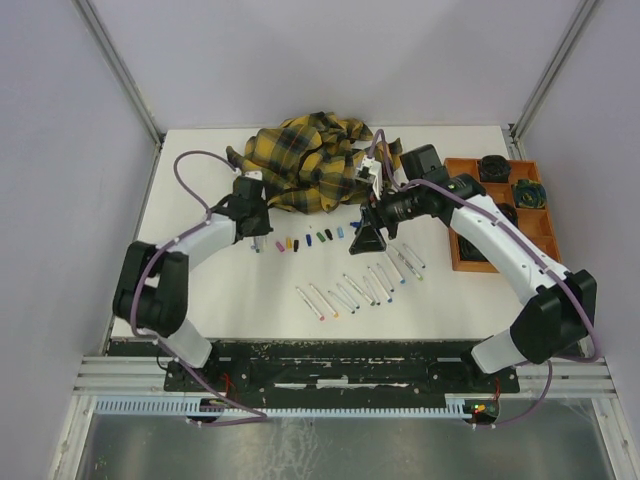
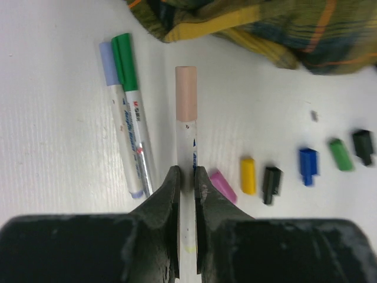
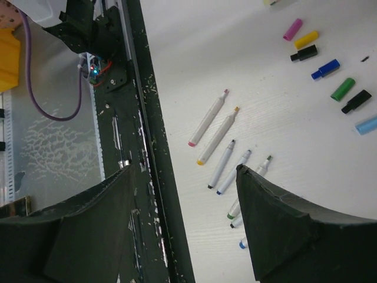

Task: Open the pen caps
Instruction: Pick up the pen from the center of the board.

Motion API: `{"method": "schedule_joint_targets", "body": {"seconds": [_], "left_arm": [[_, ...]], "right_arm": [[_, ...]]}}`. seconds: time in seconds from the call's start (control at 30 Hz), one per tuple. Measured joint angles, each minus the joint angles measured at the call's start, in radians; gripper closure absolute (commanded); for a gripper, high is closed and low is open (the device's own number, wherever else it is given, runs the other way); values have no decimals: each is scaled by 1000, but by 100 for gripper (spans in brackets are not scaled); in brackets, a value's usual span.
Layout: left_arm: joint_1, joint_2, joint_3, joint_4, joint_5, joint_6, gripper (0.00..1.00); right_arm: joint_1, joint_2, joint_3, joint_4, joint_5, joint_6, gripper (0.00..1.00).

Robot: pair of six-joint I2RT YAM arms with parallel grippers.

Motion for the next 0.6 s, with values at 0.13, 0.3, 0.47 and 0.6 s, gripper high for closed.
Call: {"method": "schedule_joint_targets", "body": {"seconds": [0.13,0.3,0.47,0.6], "left_arm": [[-1,-188,-99,81,96,-3,97],[-13,-441,-275,278,250,-80,97],[-88,-643,-473,567,345,-211,97],[-215,-739,-601,780,329,-292,97]], "right_arm": [[0,0,-35,61,-63,51,24],[-2,-14,-164,272,-142,210,23],[-6,-66,-299,552,-183,416,20],[-6,-102,-372,780,-206,597,18]]}}
